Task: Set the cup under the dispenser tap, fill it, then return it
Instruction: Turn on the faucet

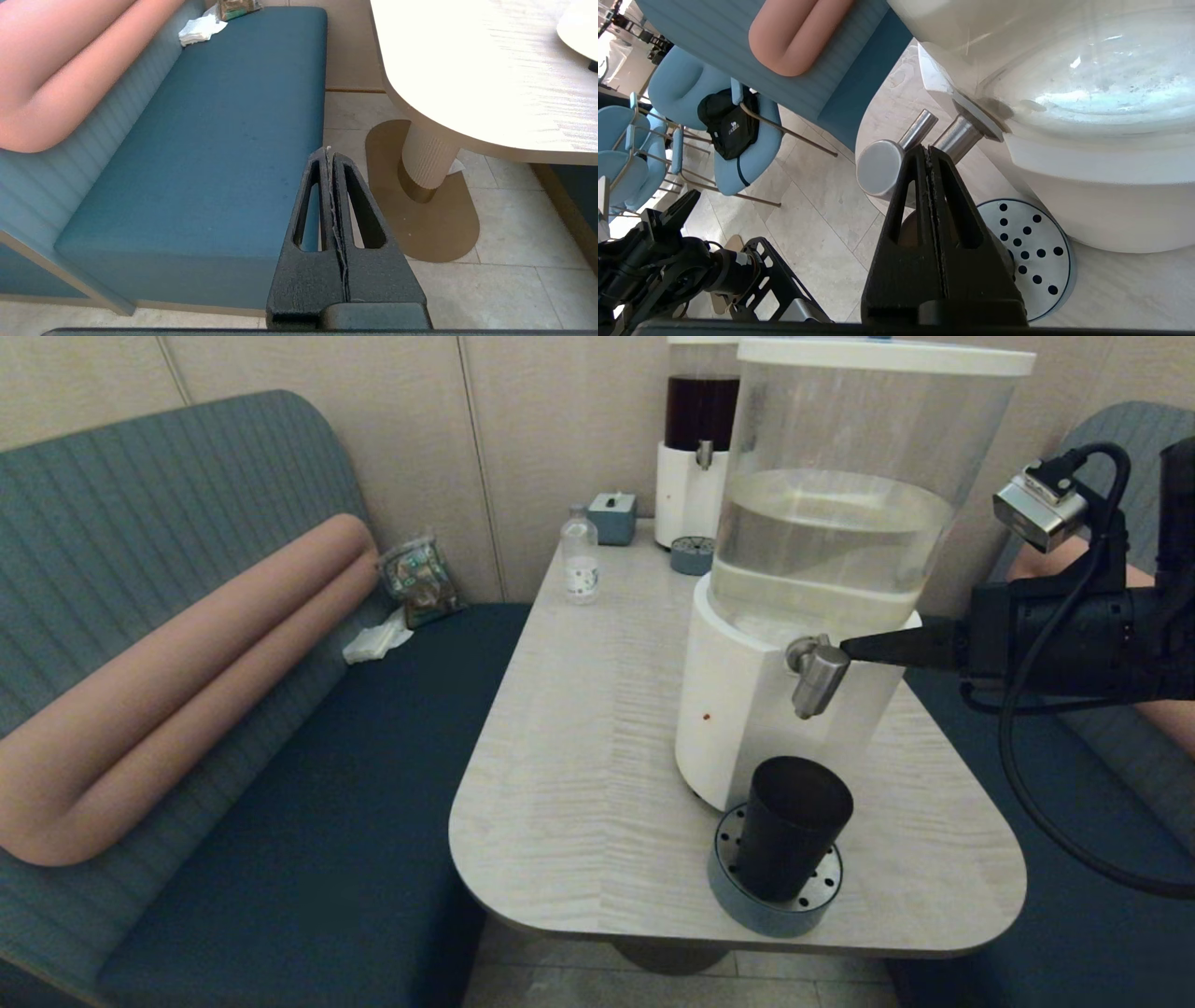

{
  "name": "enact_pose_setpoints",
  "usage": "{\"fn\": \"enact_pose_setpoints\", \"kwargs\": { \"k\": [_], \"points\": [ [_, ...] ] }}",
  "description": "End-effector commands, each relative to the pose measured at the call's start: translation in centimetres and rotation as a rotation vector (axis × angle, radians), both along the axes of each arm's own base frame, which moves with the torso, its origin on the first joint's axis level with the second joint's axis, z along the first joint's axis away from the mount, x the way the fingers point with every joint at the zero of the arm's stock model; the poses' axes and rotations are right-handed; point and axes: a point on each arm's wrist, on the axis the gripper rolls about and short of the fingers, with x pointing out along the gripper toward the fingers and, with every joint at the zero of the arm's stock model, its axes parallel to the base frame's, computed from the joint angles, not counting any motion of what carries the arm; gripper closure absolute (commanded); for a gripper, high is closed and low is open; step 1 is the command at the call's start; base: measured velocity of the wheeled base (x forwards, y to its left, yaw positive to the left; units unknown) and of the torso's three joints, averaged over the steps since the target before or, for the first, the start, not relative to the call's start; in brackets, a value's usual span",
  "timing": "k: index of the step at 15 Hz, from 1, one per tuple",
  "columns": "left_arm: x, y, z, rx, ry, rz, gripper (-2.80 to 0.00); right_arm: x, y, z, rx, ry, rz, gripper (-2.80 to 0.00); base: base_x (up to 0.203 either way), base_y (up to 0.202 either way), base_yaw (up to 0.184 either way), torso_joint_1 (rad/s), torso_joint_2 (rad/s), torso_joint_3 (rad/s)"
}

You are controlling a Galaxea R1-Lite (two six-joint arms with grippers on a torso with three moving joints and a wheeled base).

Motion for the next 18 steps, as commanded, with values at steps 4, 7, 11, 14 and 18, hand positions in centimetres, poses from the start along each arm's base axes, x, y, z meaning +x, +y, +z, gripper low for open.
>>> {"fn": "enact_pose_setpoints", "kwargs": {
  "k": [4, 7, 11, 14, 18],
  "points": [
    [0.01, 0.0, 0.0, 0.0, 0.001, 0.0, 0.0, -0.05, 0.01, 0.17, 0.004, -0.004, 0.004, 0.0, 0.0, 0.0, 0.0, 0.0, 0.0, 0.0],
    [0.01, 0.0, 0.0, 0.0, 0.001, -0.001, 0.0, -0.01, 0.02, 0.11, 0.004, -0.003, 0.004, 0.0, 0.0, 0.0, 0.0, 0.0, 0.0, 0.0],
    [0.01, 0.0, 0.0, 0.0, 0.001, 0.0, 0.0, 0.04, 0.05, -0.03, 0.008, -0.005, 0.016, 0.0, 0.0, 0.0, 0.0, 0.0, 0.0, 0.0],
    [0.01, 0.0, 0.0, 0.0, 0.001, 0.0, 0.0, 0.2, 0.09, -0.32, 0.007, 0.003, 0.017, 0.0, 0.0, 0.0, 0.0, 0.0, 0.0, 0.0],
    [0.01, 0.0, 0.0, 0.0, 0.001, 0.0, 0.0, 0.29, 0.42, -0.35, 0.008, 0.005, 0.032, 0.0, 0.0, 0.0, 0.0, 0.0, 0.0, 0.0]
  ]
}}
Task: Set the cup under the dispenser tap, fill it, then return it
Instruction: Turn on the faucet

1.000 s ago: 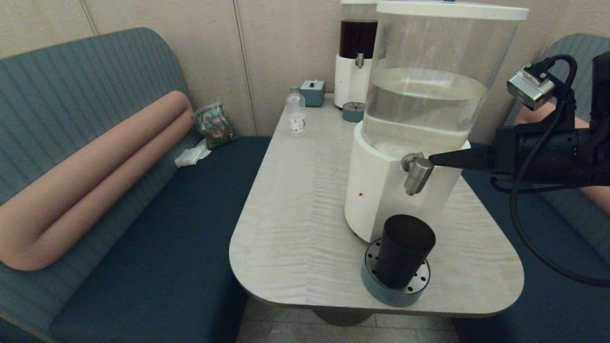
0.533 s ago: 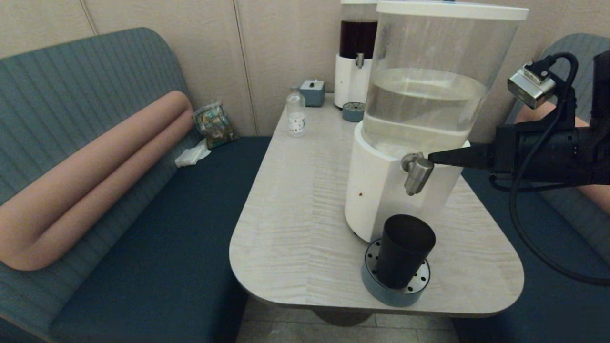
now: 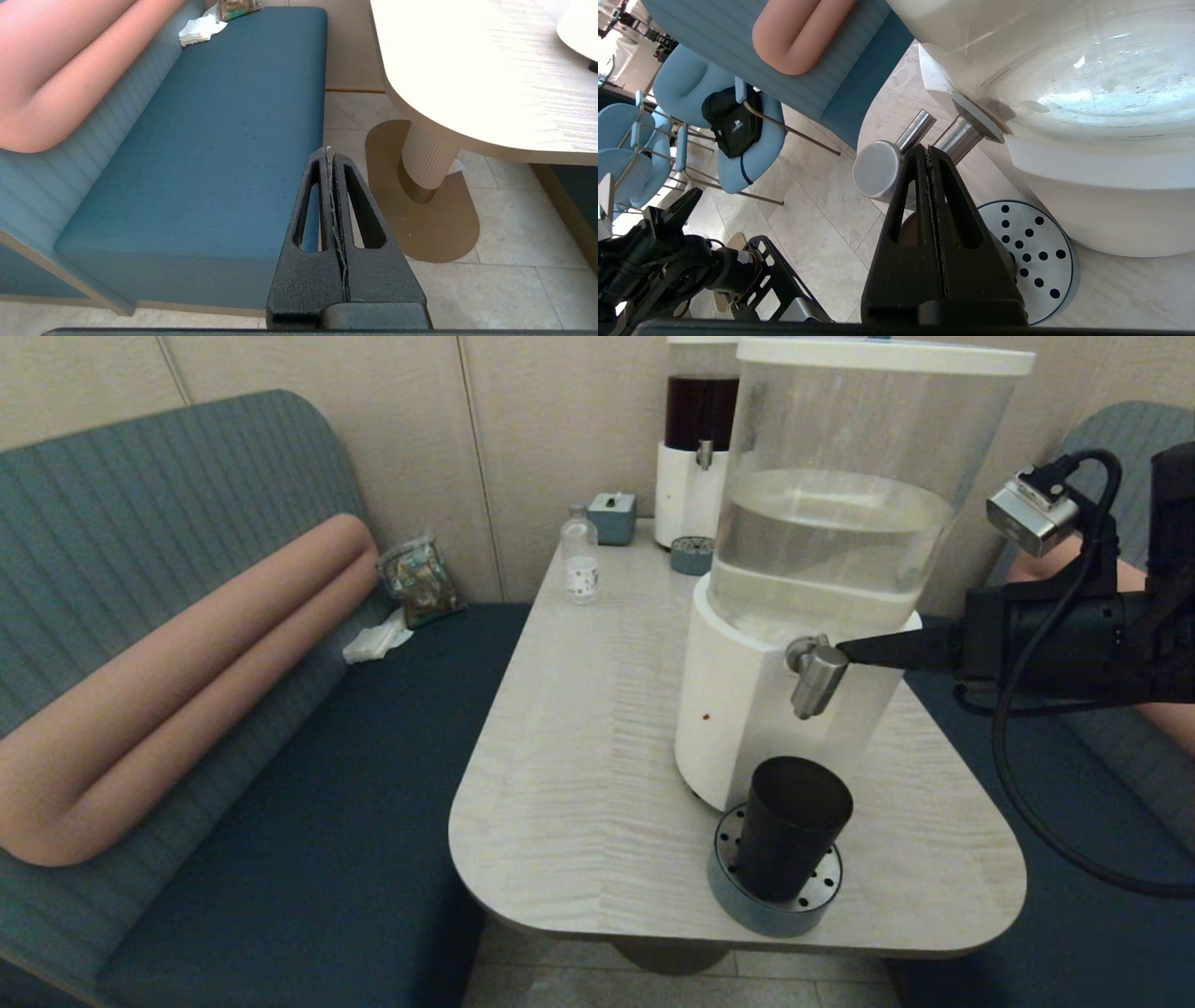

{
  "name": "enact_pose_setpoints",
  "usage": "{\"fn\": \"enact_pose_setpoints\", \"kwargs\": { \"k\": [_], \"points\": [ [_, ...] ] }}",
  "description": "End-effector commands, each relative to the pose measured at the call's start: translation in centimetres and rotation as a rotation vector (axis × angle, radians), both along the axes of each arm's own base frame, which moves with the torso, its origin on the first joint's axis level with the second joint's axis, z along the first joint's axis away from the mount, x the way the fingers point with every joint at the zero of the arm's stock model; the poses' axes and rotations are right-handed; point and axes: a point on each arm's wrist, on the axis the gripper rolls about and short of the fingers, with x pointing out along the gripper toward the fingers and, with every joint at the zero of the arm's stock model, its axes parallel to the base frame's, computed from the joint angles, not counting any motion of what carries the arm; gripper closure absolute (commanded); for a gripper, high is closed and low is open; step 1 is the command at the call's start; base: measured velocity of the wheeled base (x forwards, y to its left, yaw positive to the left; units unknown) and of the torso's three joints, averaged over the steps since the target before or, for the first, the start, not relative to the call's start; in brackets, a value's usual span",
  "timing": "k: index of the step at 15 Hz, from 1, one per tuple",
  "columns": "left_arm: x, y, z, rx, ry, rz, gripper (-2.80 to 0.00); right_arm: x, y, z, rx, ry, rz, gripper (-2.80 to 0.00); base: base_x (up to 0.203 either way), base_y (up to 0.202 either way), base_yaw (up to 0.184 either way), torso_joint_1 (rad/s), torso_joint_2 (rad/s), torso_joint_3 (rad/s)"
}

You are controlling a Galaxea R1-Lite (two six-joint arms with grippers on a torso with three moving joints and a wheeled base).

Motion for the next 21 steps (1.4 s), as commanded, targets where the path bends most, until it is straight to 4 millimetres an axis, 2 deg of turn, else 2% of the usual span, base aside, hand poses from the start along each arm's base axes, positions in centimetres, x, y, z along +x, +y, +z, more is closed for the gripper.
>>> {"fn": "enact_pose_setpoints", "kwargs": {
  "k": [1, 21],
  "points": [
    [0.0, 0.0, 0.0, 0.0, 0.002, 0.0, 0.0, 0.1, 0.3, 0.0, 0.006, 0.003, 0.023, 0.0, 0.0, 0.0, 0.0, 0.0, 0.0, 0.0],
    [0.0, 0.0, 0.0, 0.0, 0.002, -0.001, 0.0, 0.9, 1.7, -0.1, 0.02, -0.005, 0.105, 0.0, 0.0, 0.0, 0.0, 0.0, 0.0, 0.0]
  ]
}}
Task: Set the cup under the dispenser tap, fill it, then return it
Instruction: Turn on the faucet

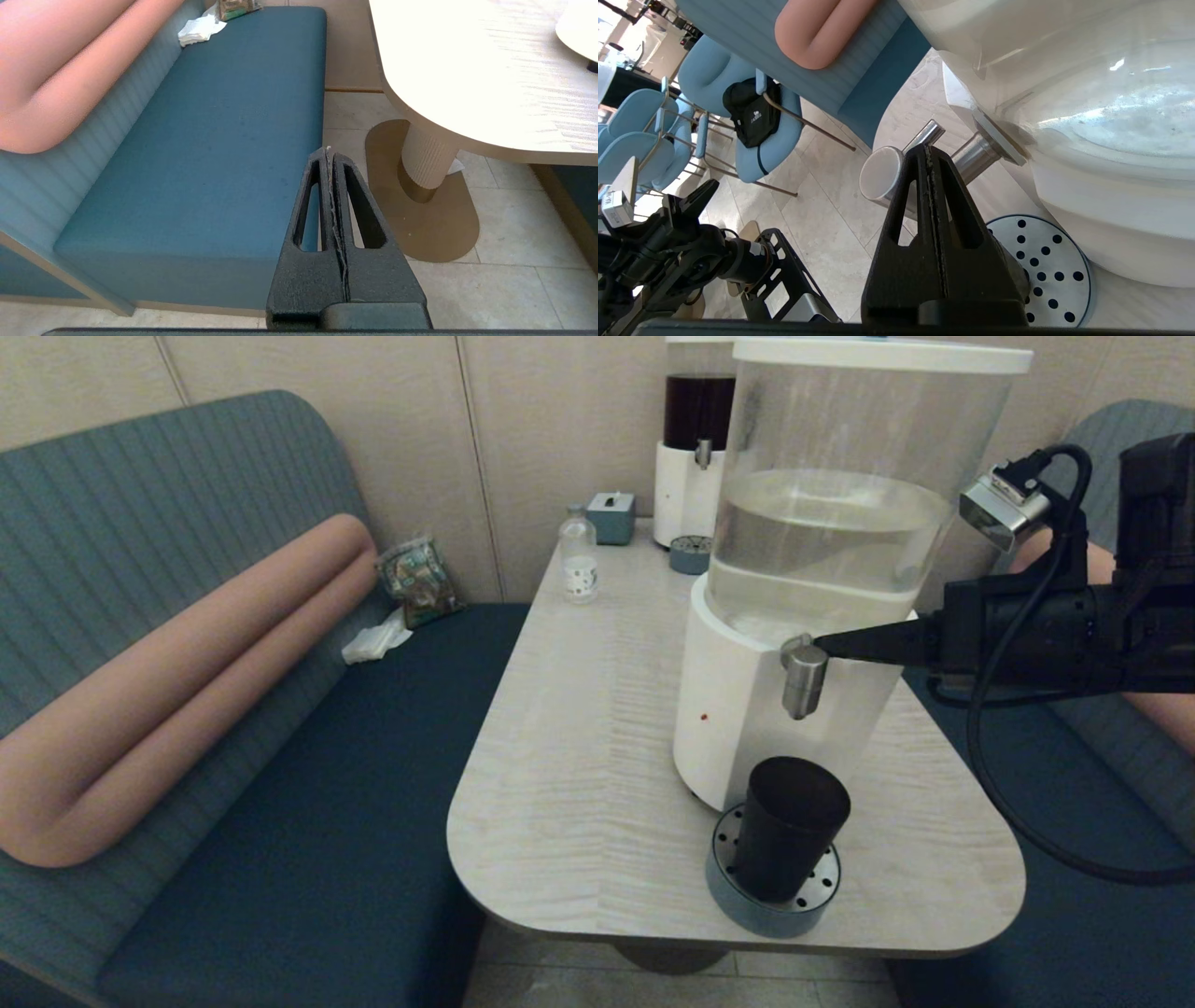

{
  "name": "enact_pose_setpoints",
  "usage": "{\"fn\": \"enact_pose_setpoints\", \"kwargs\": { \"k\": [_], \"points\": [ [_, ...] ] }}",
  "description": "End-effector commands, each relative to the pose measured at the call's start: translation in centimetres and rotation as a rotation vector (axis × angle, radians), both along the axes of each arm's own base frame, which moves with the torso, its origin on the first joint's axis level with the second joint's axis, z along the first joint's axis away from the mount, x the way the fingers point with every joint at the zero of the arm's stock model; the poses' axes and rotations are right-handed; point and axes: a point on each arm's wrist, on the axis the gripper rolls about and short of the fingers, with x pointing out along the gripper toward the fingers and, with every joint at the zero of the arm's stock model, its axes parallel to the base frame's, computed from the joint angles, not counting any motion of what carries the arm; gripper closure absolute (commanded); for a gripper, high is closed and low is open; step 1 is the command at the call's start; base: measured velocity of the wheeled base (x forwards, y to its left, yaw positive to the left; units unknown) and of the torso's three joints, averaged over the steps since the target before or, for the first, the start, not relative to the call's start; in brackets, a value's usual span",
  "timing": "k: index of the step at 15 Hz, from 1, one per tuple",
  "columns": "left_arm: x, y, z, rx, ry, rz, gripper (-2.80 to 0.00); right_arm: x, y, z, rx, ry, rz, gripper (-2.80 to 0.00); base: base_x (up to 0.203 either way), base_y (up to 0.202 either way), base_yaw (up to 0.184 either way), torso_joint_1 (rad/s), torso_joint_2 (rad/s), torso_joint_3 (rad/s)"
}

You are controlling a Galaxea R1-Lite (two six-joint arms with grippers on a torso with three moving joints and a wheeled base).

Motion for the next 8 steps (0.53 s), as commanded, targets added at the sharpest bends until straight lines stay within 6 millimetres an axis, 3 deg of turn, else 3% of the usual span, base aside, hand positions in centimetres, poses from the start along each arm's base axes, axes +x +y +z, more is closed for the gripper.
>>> {"fn": "enact_pose_setpoints", "kwargs": {
  "k": [1, 8],
  "points": [
    [0.01, 0.0, 0.0, -0.001, 0.001, -0.001, 0.0, 0.01, 0.3, -0.12, 0.001, 0.006, 0.015, 0.0, 0.0, 0.0, 0.0, 0.0, 0.0, 0.0],
    [0.01, 0.0, 0.0, -0.001, 0.001, 0.001, 0.0, 0.03, 0.52, -0.15, -0.001, 0.003, 0.022, 0.0, 0.0, 0.0, 0.0, 0.0, 0.0, 0.0]
  ]
}}
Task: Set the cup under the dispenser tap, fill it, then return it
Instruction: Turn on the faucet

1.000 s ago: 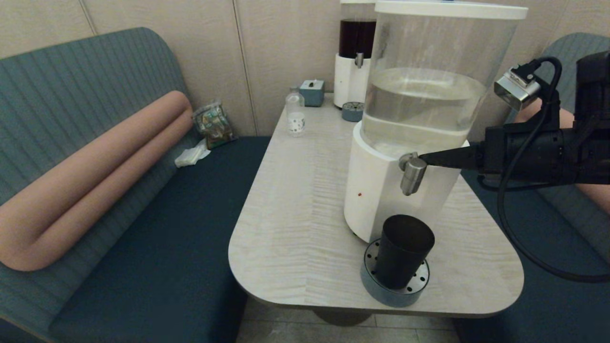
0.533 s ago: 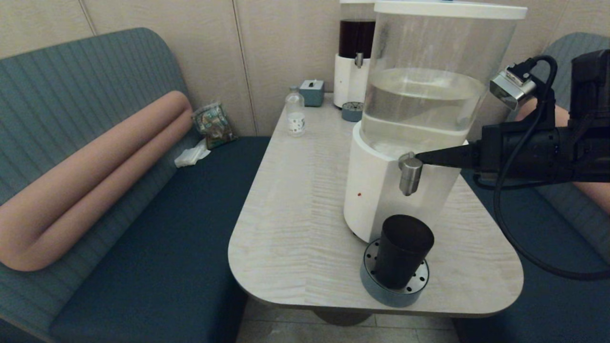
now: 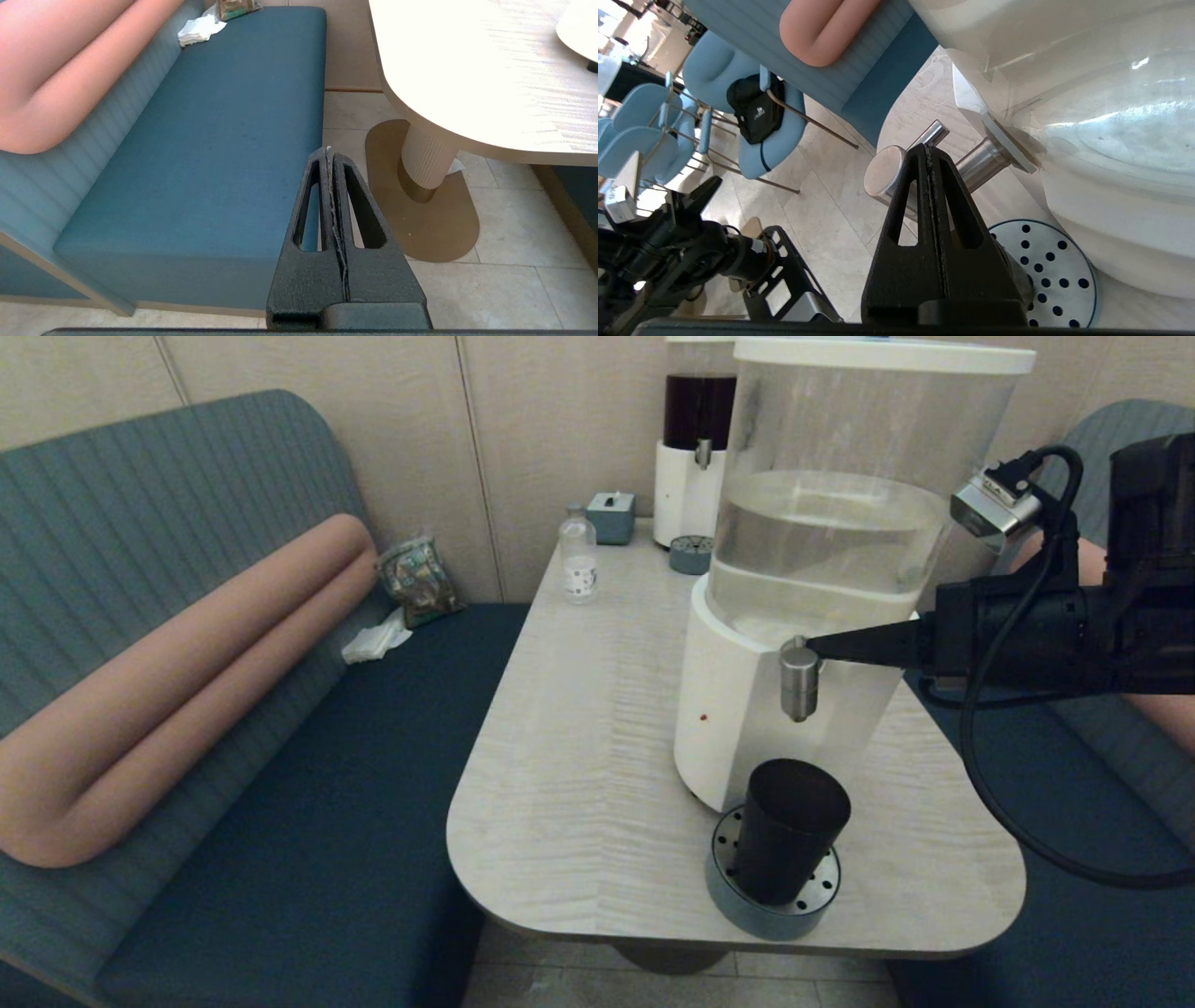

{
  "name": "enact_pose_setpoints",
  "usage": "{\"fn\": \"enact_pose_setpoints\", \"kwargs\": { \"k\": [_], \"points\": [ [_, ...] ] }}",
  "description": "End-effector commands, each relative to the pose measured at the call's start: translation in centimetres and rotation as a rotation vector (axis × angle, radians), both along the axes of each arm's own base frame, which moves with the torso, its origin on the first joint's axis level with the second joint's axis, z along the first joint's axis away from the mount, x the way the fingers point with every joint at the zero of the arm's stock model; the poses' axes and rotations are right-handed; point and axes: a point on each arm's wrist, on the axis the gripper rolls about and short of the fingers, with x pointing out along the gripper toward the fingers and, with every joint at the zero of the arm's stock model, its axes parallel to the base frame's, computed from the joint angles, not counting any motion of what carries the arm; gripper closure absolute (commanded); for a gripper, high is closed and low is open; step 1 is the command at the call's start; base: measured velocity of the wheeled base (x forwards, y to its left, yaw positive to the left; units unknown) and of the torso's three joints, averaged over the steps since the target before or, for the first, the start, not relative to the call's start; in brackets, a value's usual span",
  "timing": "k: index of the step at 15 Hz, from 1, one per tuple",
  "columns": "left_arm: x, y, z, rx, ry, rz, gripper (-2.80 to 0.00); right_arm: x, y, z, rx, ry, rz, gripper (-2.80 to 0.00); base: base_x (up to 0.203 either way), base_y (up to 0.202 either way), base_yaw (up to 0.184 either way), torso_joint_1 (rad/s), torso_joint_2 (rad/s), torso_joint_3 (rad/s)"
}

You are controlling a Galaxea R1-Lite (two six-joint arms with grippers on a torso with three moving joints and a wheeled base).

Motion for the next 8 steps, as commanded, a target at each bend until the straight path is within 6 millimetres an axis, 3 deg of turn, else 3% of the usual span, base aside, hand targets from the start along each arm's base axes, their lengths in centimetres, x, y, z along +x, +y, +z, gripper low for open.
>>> {"fn": "enact_pose_setpoints", "kwargs": {
  "k": [1, 8],
  "points": [
    [0.01, 0.0, 0.0, 0.0, 0.001, -0.001, 0.0, 0.0, 0.0, -0.03, -0.006, -0.007, 0.005, 0.0, 0.0, 0.0, 0.0, 0.0, 0.0, 0.0],
    [0.01, 0.0, 0.0, 0.0, 0.001, 0.001, 0.0, -0.03, -0.16, -0.56, -0.087, -0.055, -0.045, 0.0, 0.0, 0.0, 0.0, 0.0, 0.0, 0.0]
  ]
}}
